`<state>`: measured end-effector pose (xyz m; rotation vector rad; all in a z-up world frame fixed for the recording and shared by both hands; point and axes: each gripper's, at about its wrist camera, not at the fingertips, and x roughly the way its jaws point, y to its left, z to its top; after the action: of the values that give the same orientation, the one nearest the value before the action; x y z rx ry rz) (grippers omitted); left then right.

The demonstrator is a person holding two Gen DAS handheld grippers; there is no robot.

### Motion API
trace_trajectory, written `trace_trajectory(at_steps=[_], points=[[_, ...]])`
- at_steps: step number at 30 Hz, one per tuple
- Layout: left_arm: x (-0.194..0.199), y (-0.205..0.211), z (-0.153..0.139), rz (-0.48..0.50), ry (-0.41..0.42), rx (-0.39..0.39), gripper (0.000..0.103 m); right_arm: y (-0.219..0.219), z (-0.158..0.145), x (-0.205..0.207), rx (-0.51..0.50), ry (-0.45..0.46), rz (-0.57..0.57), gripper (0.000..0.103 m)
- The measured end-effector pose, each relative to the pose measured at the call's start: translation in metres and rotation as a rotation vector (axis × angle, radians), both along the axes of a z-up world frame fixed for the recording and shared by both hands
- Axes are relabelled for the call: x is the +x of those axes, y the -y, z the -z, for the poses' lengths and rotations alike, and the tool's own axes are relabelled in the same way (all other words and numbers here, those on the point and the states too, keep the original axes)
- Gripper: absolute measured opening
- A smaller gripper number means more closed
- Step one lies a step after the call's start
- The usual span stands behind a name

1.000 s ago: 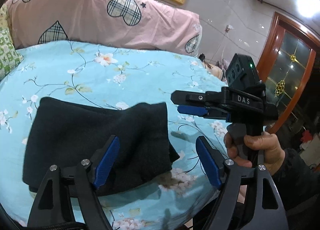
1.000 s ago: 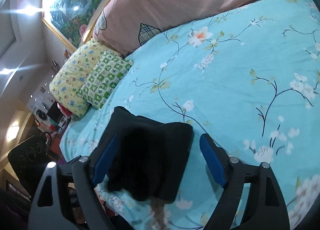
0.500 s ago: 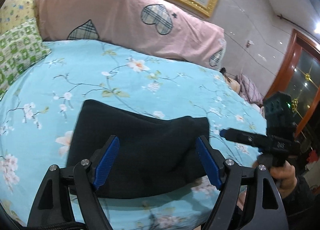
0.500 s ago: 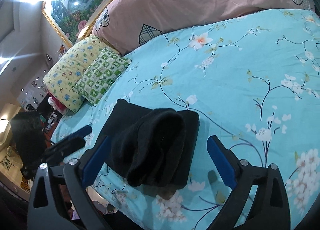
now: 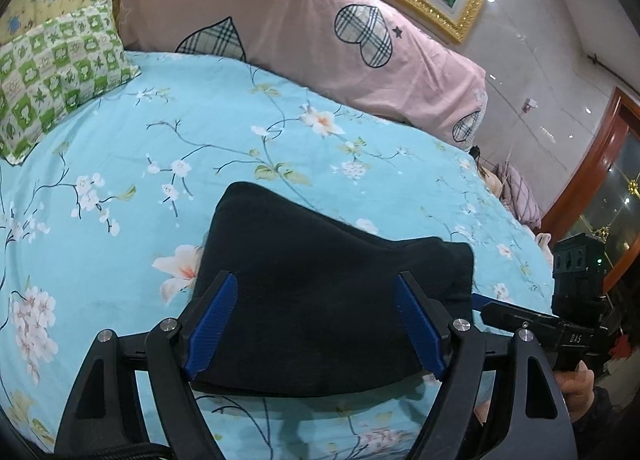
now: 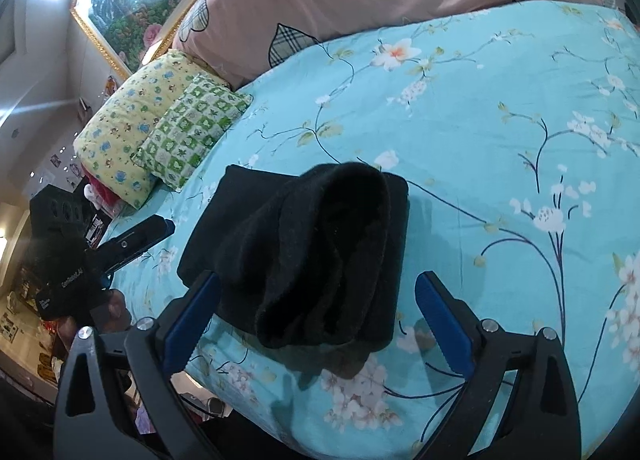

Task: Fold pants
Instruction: 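Lower the folded end onto the pants and open both grippers, then grasp the folded pants edge with the left gripper while the right gripper grasps beside it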

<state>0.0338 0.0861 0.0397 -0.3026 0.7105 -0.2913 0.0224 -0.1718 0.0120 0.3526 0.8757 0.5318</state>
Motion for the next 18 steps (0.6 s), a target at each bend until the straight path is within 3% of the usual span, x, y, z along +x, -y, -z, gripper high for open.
trace_trajectory(at_steps=[10, 18], points=[[0.021, -0.015, 0.015, -0.023, -0.042, 0.013, 0.081, -0.004, 0.01, 0.005, -0.005, -0.033, -0.002, 0.098], [0.041, -0.029, 0.039, -0.033, -0.121, -0.029, 0.082, -0.009, 0.02, 0.012, -0.006, -0.063, -0.009, 0.098]])
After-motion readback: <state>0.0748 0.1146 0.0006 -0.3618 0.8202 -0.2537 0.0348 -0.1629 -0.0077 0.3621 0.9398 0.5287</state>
